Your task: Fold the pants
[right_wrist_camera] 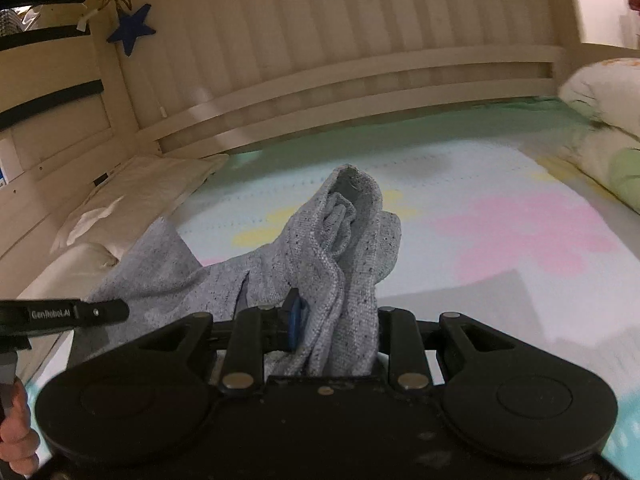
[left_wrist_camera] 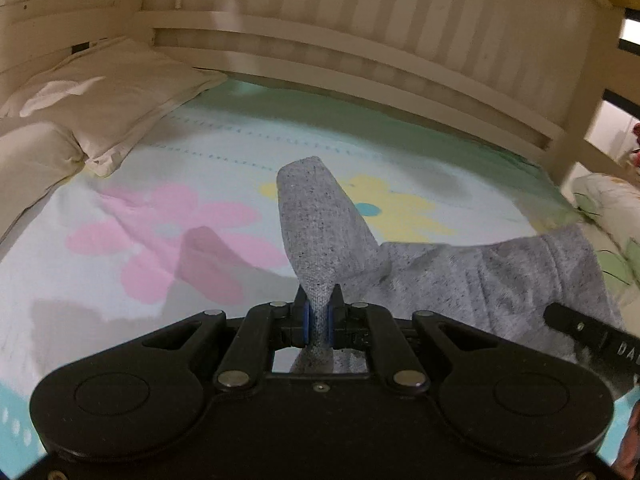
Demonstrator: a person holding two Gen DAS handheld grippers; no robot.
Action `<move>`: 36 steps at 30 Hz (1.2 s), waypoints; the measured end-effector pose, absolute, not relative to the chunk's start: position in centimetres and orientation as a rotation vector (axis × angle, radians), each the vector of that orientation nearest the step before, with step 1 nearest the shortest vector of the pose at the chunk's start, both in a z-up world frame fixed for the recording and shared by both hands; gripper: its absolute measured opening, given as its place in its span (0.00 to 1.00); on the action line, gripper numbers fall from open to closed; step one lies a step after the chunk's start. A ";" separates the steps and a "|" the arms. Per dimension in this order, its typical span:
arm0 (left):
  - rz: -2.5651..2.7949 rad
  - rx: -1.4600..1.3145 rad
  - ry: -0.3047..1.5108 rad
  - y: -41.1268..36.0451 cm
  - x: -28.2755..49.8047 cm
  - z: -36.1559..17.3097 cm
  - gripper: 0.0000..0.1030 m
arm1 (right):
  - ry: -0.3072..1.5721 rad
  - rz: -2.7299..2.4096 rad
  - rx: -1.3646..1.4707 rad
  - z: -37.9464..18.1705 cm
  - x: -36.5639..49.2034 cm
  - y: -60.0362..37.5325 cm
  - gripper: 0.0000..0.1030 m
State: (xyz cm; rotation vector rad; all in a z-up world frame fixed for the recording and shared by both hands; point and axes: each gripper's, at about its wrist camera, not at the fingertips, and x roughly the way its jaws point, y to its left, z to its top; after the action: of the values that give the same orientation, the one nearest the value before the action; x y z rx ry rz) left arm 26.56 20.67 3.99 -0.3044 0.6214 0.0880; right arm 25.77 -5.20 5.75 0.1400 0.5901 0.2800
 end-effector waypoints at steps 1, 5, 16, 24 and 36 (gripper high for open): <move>0.093 -0.296 0.629 21.1 27.2 3.3 0.11 | 0.597 0.281 0.143 5.3 27.0 -4.9 0.26; 0.184 -0.310 0.773 22.9 28.9 -2.1 0.23 | 0.697 0.230 0.141 1.1 30.8 -4.7 0.34; 0.295 -0.255 0.890 22.7 27.4 -4.9 0.22 | 0.761 0.051 0.102 -1.7 31.4 -9.2 0.37; 0.259 -0.268 0.779 18.7 24.0 4.0 0.29 | 0.735 0.196 -0.037 6.2 28.7 -5.4 0.37; 0.198 -0.154 0.716 14.4 17.8 9.0 0.51 | 0.869 0.248 -0.008 9.7 21.1 -4.5 0.38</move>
State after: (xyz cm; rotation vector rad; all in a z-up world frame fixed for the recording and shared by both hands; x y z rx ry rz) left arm 17.80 14.43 9.00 -0.1542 0.7163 0.1981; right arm 21.12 -4.49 9.74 -0.0078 0.8694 0.2485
